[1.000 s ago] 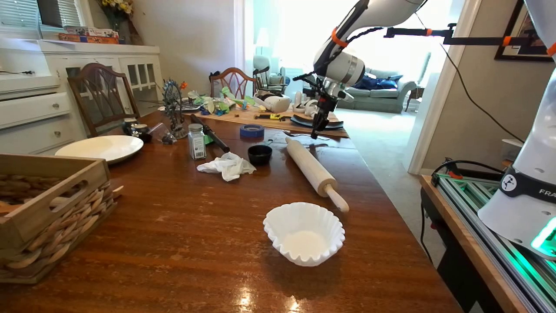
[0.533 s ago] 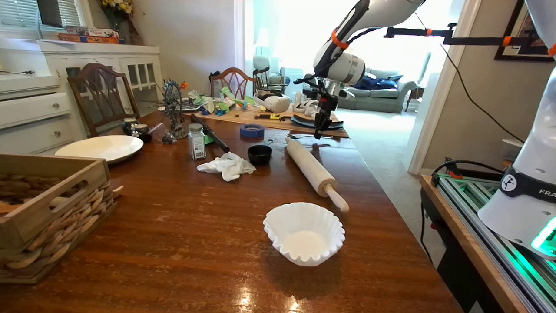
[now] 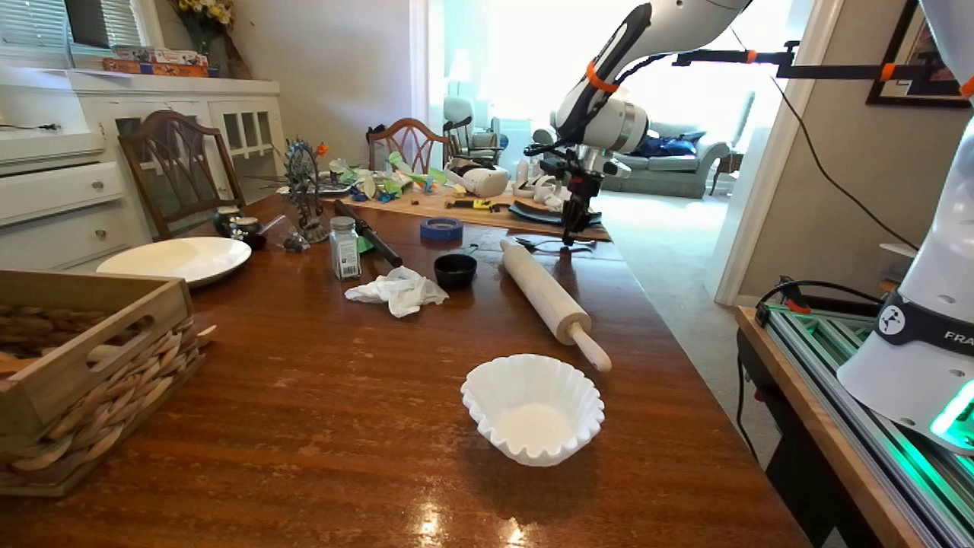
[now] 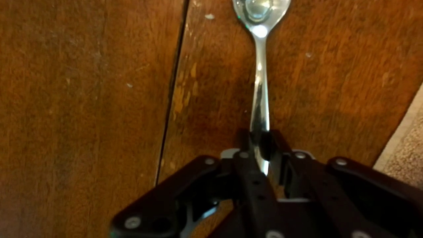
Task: Use the spoon to scoop some contents in the small pot
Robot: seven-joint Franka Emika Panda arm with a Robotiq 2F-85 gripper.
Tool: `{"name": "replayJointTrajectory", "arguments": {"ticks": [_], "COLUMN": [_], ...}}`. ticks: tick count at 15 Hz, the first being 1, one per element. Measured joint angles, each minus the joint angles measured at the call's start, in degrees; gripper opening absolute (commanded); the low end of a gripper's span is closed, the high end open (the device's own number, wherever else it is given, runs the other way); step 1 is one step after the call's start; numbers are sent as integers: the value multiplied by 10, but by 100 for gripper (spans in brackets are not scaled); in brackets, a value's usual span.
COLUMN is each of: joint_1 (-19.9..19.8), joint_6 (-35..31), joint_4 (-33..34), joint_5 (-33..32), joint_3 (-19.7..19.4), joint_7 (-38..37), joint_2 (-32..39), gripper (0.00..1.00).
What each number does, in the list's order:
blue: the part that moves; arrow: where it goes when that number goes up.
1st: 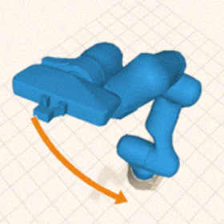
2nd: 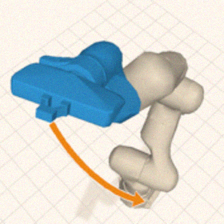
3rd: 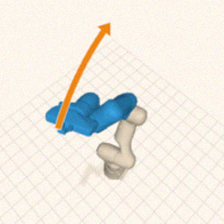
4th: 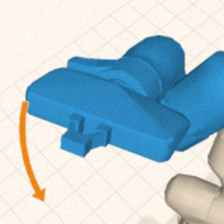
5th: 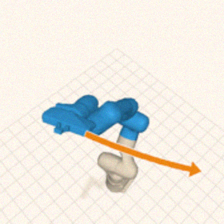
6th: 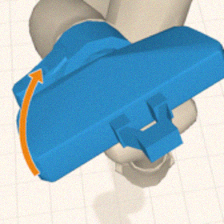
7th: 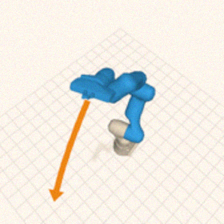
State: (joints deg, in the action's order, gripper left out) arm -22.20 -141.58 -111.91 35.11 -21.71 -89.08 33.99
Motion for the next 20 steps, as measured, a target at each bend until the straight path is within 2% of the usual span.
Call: {"name": "replayJointTrajectory", "arguments": {"ticks": [1, 2, 3, 9, 10, 12, 17, 20], "joint_1": [0, 1, 1, 8, 11, 23, 84, 115], "joint_6": [-6, -11, -15, -46, -46, -46, -40, -7], "joint_4": [-2, -3, -3, -5, -5, -10, -53, -90], "joint_5": [0, 0, 0, -15, -26, -58, -159, -225], "joint_3": [0, 1, 2, 6, 10, 13, 24, 29], "joint_7": [0, 0, 0, 18, 34, 56, 79, 92], "joint_2": [0, 0, 0, -25, -37, -66, -147, -207], "gripper": [44, 45, 51, 96, 100, 100, 100, 100]}}
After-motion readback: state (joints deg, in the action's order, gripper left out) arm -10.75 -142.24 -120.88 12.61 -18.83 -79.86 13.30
